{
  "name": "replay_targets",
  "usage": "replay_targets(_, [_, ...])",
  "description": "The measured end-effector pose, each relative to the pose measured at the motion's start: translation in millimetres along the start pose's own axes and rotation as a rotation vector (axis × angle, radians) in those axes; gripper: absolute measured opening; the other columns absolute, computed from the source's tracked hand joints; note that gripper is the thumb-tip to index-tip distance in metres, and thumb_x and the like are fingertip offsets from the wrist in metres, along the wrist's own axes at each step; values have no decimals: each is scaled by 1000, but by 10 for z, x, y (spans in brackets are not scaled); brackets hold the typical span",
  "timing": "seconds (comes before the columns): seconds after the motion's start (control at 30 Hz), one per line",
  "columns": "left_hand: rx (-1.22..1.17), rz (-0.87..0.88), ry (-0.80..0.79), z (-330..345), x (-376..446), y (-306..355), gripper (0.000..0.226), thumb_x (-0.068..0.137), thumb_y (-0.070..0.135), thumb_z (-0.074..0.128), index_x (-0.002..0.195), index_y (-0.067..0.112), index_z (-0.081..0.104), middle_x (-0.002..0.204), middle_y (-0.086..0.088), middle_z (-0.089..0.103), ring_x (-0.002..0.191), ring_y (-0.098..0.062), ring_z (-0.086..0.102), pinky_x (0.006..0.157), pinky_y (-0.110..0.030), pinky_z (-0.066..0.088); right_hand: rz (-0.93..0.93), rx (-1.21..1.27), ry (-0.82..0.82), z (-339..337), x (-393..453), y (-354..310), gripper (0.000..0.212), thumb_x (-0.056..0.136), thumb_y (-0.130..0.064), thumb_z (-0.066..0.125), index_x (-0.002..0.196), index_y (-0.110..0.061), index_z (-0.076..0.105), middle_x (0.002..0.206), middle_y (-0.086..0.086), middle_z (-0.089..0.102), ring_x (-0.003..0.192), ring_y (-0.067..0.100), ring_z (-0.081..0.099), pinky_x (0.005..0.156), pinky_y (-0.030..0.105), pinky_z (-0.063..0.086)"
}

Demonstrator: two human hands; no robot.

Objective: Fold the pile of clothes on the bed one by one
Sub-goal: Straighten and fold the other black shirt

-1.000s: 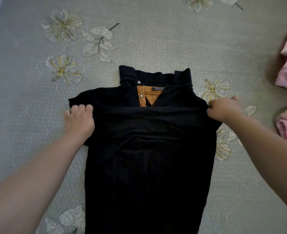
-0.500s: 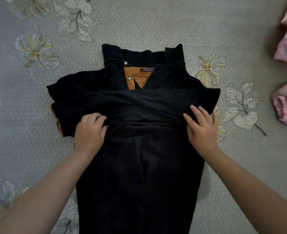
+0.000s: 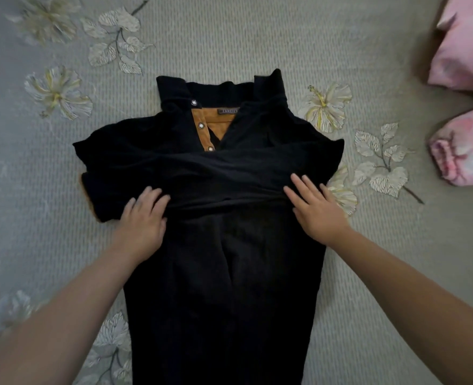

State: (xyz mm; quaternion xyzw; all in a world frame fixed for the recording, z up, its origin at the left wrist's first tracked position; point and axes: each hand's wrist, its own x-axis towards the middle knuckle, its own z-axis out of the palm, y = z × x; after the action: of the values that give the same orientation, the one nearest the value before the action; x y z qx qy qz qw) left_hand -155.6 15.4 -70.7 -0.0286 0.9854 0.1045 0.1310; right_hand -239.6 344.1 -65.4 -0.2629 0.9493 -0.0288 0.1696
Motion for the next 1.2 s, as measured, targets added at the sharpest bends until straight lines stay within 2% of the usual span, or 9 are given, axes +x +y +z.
replay_targets(0.1, [11,-74,7,7,-169,132,52,89,10,51,138,1,35,147,-18,30,139,-32,21,110,-49,15,37,-4,-25,-6,-26,-31,55,95,-26,42,145,-19,21,155,5,3,143,24,5,112,48,6])
replay_targets(0.27, [-68,-58,88,153,-980,539,58,84,13,63,132,-9,39,140,-30,34,133,-44,27,106,-56,20,-15,68,257,7,-641,-435,46,80,-12,60,123,3,53,135,27,43,127,45,38,100,60,28])
replay_targets(0.43, [-290,-634,-23,489,-2178,969,64,88,27,58,135,-8,32,143,-28,27,134,-39,25,109,-44,21,244,199,185,408,-1883,-819,49,73,-29,71,102,9,61,108,30,59,97,44,59,79,51,46])
replay_targets(0.53, [-313,-738,-54,571,-2612,1085,51,87,21,59,125,-10,44,131,-28,40,123,-39,37,103,-44,30,335,238,10,564,-2438,-1087,52,58,-35,84,78,7,61,84,25,62,74,39,62,66,46,47])
replay_targets(0.77, [-180,-635,-23,487,-2723,963,52,83,18,64,126,-3,45,123,-23,47,113,-36,43,92,-40,34,87,97,33,657,-2620,-1493,79,42,-57,83,99,-5,69,100,19,67,85,32,67,70,41,51])
replay_targets(0.9, [-75,-394,12,523,-2494,852,37,78,12,68,107,-8,58,107,-27,54,99,-39,51,79,-45,39,37,29,185,763,-2486,-1582,46,40,-31,90,78,-11,72,74,6,67,66,23,65,77,36,38])
replay_targets(0.97, [-133,-404,56,508,-2381,790,25,73,-6,56,98,-8,58,98,-26,55,91,-38,51,70,-43,37,34,36,278,784,-2420,-1535,30,40,-9,87,64,-10,68,56,4,61,51,21,60,72,32,29])
replay_targets(1.07, [-330,-576,180,407,-2432,549,19,77,-7,44,93,-7,53,90,-24,54,80,-35,49,64,-38,32,35,99,395,698,-2487,-1328,10,55,5,66,62,-2,64,46,7,56,39,22,55,58,30,41])
replay_targets(1.2, [-235,-554,23,218,-3050,93,18,90,2,39,99,-7,52,92,-27,57,82,-38,54,70,-42,41,99,15,346,541,-3010,-897,35,64,-8,31,66,4,63,47,13,57,35,27,53,47,34,45])
